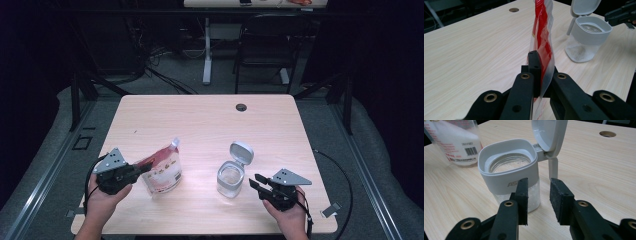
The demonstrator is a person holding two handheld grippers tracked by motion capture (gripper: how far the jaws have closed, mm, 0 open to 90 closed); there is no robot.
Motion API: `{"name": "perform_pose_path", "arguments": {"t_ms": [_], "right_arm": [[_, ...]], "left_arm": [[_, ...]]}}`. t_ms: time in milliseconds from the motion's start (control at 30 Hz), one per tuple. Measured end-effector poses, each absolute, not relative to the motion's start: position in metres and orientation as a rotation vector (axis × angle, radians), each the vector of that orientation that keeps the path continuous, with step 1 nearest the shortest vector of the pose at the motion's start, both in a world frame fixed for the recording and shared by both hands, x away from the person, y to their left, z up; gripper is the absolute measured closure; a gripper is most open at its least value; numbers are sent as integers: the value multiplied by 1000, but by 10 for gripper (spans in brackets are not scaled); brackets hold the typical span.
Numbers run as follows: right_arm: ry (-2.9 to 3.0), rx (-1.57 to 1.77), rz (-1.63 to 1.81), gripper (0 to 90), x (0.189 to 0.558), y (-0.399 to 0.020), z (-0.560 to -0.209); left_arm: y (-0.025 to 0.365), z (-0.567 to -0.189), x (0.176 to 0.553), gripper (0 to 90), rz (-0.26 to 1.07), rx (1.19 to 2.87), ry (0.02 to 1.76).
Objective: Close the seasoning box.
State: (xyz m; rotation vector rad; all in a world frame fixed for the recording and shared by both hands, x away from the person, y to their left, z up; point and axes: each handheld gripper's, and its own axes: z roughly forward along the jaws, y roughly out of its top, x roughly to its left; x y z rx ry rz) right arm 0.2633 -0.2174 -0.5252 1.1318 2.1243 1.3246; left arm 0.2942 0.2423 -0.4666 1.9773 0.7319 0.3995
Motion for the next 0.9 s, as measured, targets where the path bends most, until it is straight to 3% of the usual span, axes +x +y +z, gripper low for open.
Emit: {"name": "perform_pose_path", "arguments": {"t_ms": [900], "right_arm": [[2111,1150,1326,687,264,-221,-526]], "left_arm": [[184,-459,313,900,361,2004,591]]}}
